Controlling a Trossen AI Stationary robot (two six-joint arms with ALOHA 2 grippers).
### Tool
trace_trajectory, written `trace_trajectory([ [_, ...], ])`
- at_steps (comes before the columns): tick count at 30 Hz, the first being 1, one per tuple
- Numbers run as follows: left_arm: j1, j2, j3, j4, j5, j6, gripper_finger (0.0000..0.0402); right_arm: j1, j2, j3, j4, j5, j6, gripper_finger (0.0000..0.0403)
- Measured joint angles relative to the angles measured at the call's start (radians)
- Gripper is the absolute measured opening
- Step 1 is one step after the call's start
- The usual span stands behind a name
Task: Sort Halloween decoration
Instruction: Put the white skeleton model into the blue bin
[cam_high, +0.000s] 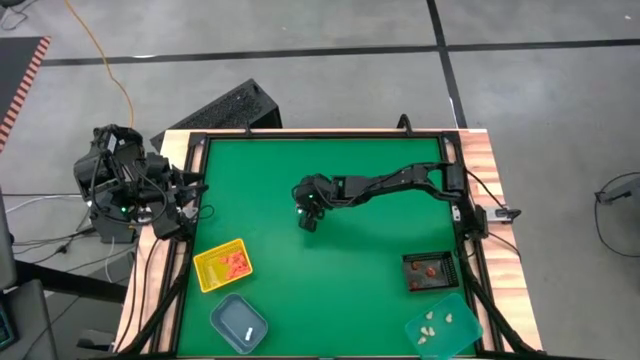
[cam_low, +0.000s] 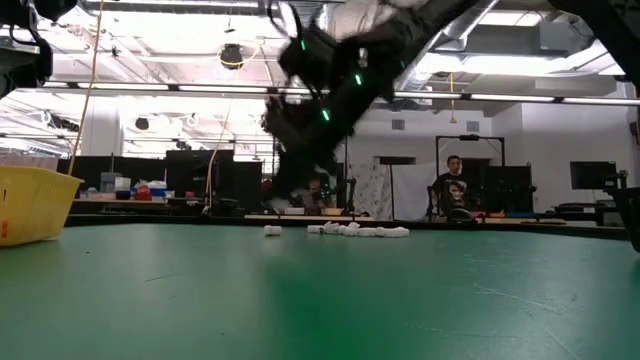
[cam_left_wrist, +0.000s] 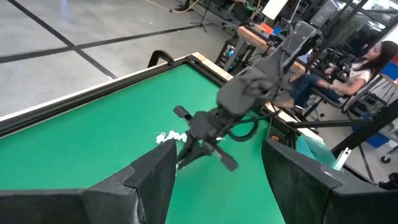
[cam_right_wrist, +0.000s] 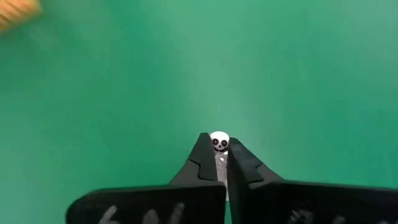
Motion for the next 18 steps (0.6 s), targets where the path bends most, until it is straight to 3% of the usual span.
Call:
trace_trajectory([
  [10, 0.000, 0.000, 0.000, 0.000, 0.000, -0.001, 0.0226, 0.117, -0.002, 0.195, 0.009, 0.077, -0.003, 0.0005],
  [18, 0.000, 0.000, 0.000, 0.002, 0.000, -0.008, 0.0226, 0.231, 0.003, 0.231, 0.305, 0.078, -0.003, 0.0004],
])
